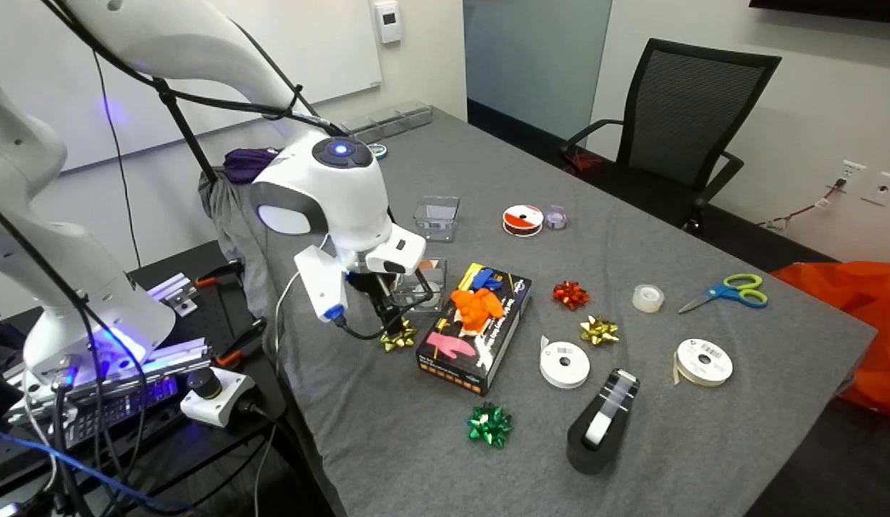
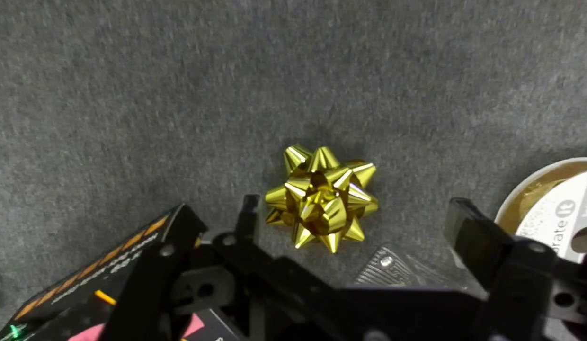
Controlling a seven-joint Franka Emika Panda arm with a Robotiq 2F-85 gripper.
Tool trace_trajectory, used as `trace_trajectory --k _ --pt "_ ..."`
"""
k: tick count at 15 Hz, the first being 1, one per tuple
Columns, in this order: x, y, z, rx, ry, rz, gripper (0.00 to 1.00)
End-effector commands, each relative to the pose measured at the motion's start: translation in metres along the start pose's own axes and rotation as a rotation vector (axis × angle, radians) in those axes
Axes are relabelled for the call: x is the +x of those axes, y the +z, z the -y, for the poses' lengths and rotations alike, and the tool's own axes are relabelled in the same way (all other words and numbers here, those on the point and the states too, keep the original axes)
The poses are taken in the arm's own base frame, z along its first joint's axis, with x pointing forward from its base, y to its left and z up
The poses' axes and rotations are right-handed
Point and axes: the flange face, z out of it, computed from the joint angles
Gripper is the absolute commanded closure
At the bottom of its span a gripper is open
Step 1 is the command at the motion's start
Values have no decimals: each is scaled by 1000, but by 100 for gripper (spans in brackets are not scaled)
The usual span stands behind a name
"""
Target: Move the ribbon to the left
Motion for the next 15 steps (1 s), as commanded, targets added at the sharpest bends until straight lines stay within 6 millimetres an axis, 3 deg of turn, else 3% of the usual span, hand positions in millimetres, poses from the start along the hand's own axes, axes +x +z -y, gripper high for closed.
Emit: trace_trajectory --k 1,5,7,12,15 --pt "7 19 1 36 -25 -30 0" --pt "7 35 0 8 -42 -39 0" --pt "7 41 -3 -32 -42 -58 26" --pt "9 51 -5 -87 -49 -85 63" --pt "9 46 -4 -91 -50 -86 83"
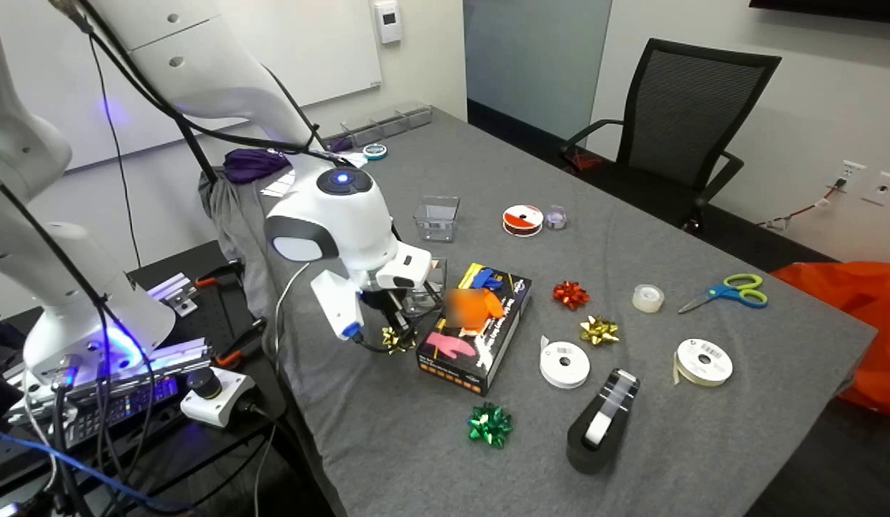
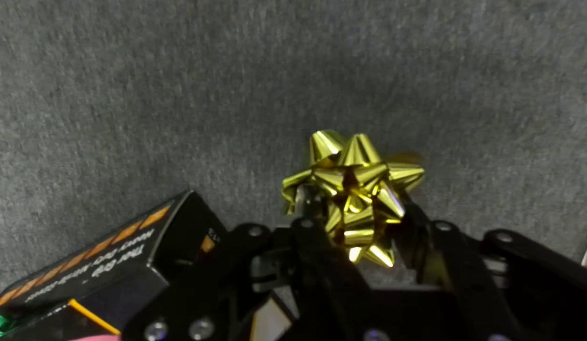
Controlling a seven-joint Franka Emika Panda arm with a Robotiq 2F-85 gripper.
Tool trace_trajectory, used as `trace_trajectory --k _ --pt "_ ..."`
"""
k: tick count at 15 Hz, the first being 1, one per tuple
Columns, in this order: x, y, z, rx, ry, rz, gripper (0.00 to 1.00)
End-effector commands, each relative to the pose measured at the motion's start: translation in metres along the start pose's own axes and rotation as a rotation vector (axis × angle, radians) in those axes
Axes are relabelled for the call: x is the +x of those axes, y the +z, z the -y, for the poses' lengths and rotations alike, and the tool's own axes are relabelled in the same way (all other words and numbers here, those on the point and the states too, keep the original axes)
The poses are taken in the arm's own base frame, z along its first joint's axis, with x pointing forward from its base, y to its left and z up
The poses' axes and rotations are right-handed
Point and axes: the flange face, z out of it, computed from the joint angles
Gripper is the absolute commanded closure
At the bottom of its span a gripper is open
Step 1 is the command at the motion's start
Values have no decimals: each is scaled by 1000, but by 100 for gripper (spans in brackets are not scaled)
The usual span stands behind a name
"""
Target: Move the ribbon to the left
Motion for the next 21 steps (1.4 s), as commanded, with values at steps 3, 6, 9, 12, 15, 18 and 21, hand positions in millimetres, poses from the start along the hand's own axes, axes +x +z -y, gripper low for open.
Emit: trace_trajectory --k 3,6,9,12,15,18,21 --pt "0 -9 0 5 -4 -17 99" --pt "-1 -22 1 5 -10 -24 100" --pt "-4 -36 4 14 -16 -31 81" --pt "-8 -50 12 33 -15 -26 97" --pt "-14 -64 24 67 -14 -10 100" --pt "-15 -81 38 117 7 -1 100" --pt "-10 -106 56 188 45 -3 100"
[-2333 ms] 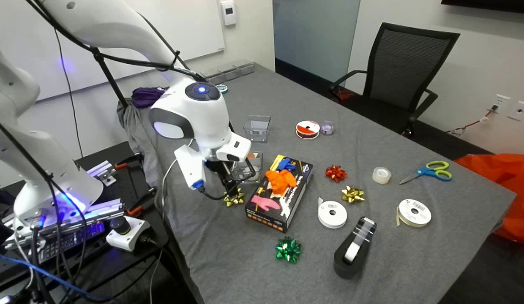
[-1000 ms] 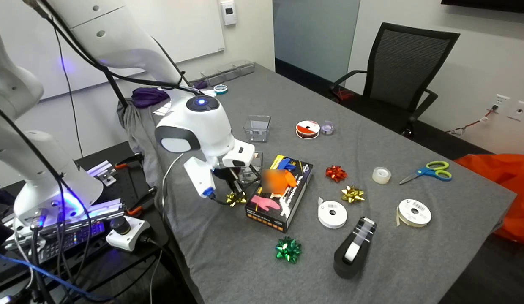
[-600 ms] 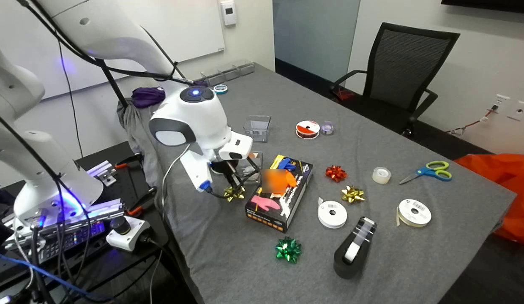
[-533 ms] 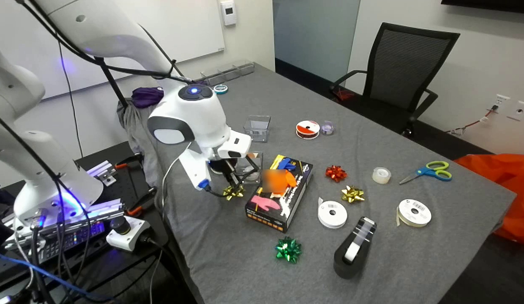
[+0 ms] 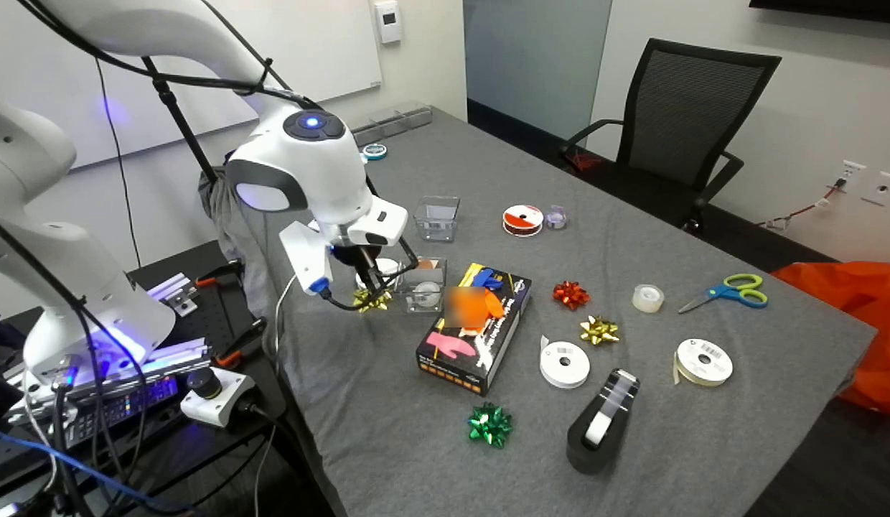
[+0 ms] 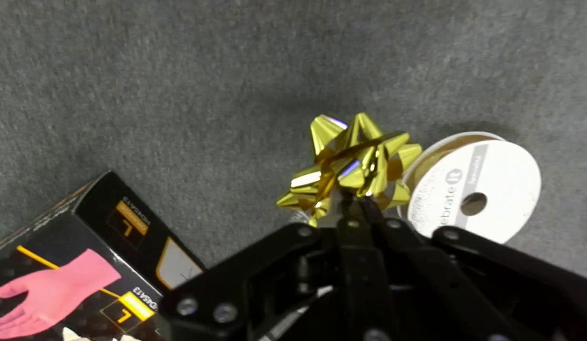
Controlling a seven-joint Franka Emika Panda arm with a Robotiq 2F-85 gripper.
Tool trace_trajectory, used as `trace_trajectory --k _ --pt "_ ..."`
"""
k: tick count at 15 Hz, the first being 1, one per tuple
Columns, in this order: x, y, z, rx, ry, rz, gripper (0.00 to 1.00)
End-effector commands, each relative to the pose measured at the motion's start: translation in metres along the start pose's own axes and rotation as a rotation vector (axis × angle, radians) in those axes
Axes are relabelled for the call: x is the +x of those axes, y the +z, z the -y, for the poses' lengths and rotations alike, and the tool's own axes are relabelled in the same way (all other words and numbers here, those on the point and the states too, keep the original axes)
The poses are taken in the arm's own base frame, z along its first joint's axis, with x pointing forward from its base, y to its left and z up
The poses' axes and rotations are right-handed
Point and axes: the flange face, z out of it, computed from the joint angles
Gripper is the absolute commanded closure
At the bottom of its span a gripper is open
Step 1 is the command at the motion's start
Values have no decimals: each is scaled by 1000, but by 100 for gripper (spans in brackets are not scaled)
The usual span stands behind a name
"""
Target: Move the ribbon to the left
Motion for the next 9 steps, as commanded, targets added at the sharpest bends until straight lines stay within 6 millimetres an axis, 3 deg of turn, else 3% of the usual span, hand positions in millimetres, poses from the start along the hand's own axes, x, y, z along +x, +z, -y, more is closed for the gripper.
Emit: trace_trajectory --k 1,6,9 --pt "0 -35 31 94 26 -11 100" --pt "28 -70 74 186 91 -70 100" --pt "50 -74 91 198 145 -117 100"
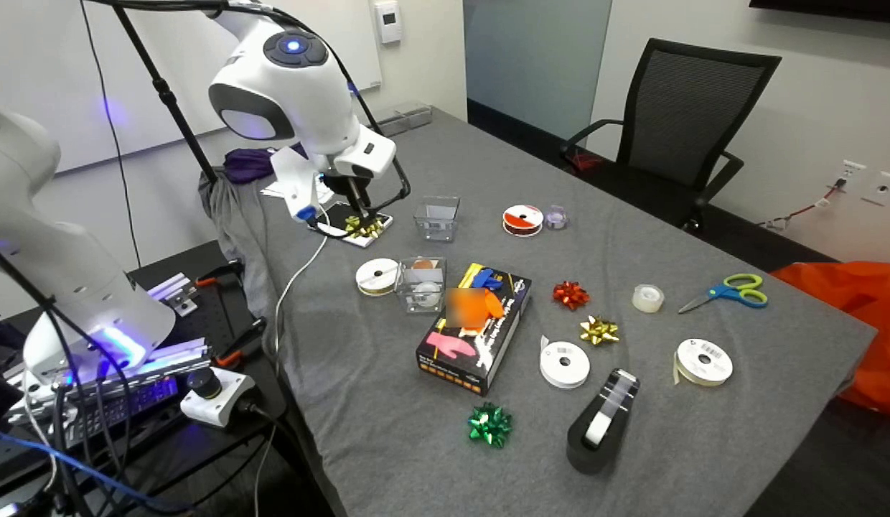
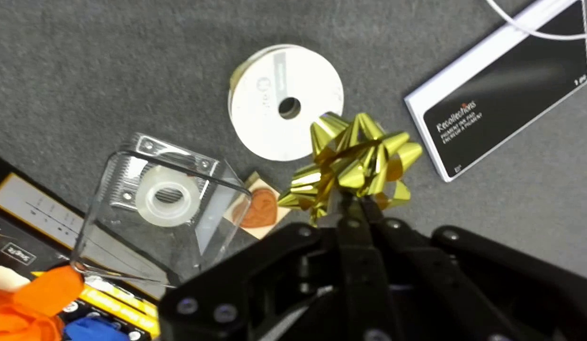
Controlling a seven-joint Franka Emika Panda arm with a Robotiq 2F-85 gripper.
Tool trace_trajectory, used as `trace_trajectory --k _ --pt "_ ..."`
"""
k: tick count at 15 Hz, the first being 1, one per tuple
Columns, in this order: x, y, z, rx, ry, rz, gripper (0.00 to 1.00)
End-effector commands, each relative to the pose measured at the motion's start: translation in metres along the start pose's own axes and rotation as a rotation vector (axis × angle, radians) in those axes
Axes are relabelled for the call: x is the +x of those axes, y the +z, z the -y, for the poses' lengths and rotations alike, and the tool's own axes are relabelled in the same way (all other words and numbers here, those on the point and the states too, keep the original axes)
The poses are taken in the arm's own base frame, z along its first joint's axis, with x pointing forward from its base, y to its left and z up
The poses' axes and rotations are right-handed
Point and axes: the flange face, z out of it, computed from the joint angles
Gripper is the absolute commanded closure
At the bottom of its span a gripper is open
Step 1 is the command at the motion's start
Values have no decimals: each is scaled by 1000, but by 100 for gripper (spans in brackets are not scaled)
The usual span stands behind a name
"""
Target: Move the ribbon to the left
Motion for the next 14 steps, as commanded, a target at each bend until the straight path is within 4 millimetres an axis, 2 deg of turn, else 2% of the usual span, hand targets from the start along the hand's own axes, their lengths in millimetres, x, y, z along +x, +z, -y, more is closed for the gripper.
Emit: trace_trajectory --k 1,8,14 --pt "21 2 19 33 67 -51 100" --pt "89 22 56 80 233 -174 100" --pt "141 53 61 33 346 -270 100"
